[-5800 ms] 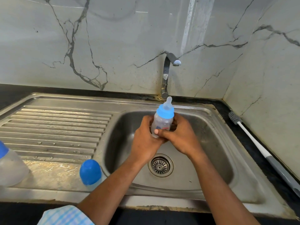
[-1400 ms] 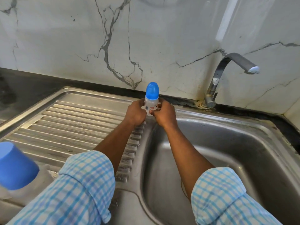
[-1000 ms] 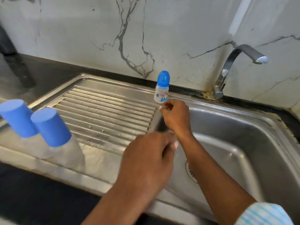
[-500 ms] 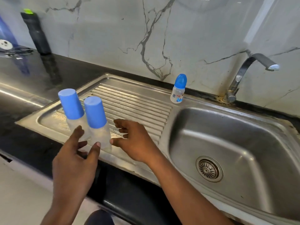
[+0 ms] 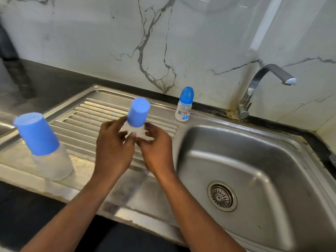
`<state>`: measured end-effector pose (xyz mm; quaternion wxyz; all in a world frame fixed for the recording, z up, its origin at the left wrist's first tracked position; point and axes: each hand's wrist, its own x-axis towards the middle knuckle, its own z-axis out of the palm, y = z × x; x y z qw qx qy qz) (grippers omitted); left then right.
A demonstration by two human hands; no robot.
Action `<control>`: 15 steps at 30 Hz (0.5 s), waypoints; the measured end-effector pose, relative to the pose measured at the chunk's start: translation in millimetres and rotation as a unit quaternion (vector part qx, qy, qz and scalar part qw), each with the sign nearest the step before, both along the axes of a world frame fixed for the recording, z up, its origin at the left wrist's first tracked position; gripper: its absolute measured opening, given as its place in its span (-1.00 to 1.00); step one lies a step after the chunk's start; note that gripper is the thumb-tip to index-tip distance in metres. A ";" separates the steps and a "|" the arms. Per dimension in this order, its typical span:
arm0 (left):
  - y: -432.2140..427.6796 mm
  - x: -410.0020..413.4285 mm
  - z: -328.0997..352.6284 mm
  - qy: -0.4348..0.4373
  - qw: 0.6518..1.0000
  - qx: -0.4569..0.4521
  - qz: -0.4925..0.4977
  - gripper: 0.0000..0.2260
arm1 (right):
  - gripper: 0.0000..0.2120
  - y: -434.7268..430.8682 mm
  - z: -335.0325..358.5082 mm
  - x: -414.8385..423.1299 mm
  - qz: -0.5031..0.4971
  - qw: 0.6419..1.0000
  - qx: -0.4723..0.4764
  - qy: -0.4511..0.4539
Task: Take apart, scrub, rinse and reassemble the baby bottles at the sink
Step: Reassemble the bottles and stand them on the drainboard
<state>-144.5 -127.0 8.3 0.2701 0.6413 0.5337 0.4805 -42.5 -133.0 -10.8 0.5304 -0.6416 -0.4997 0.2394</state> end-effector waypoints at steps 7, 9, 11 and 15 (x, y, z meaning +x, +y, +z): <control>128.9 73.2 11.8 -0.023 0.997 -0.039 -0.062 -0.63 | -0.57 77.3 8.2 37.5 -0.098 0.993 0.023 -0.053; 153.7 91.8 6.0 -0.026 0.996 -0.043 -0.072 -0.67 | -0.60 96.1 4.6 46.6 -0.113 0.991 0.015 -0.071; 162.4 100.1 -0.9 -0.022 0.995 -0.045 -0.082 -0.68 | -0.58 101.6 1.9 52.9 -0.121 0.990 -0.004 -0.077; 177.4 113.8 -9.1 -0.017 0.994 -0.042 -0.096 -0.66 | -0.47 112.0 -5.7 63.8 -0.109 0.989 -0.034 -0.090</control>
